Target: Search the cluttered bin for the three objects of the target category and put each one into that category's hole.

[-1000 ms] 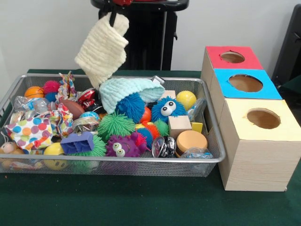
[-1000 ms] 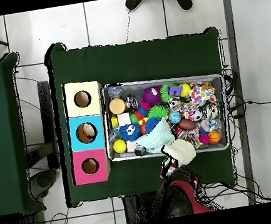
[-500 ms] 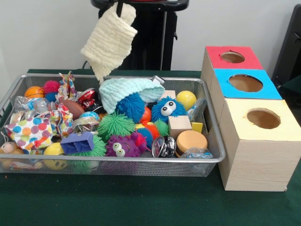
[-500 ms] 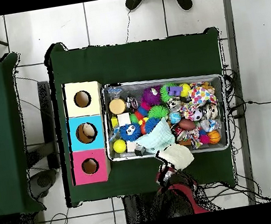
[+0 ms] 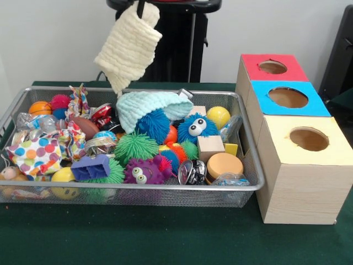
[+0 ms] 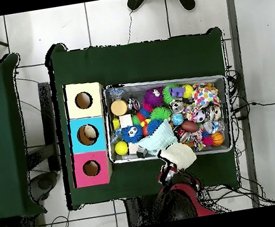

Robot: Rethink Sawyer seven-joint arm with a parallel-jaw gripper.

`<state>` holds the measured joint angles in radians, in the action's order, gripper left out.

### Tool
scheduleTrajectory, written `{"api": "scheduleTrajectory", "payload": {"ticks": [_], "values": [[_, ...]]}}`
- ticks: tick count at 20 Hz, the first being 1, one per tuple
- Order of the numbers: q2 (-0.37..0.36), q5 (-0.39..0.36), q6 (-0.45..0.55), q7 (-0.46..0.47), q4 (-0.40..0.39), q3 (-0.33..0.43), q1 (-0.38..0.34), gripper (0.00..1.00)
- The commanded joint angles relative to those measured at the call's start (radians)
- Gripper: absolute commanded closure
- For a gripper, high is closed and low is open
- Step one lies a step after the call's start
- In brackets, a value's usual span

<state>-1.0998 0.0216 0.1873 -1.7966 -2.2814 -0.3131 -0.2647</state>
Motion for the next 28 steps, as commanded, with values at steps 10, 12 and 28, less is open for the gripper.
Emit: {"api": "scheduleTrajectory", "payload": {"ticks": [10, 12, 28], "values": [[-0.063, 0.004, 0.237, -0.015, 0.079, 0.123, -0.051, 1.00], [-0.064, 0.001, 0.251, -0.017, 0.082, 0.131, -0.061, 0.00], [-0.057, -0.024, 0.272, -0.026, 0.107, 0.133, -0.055, 0.00]]}}
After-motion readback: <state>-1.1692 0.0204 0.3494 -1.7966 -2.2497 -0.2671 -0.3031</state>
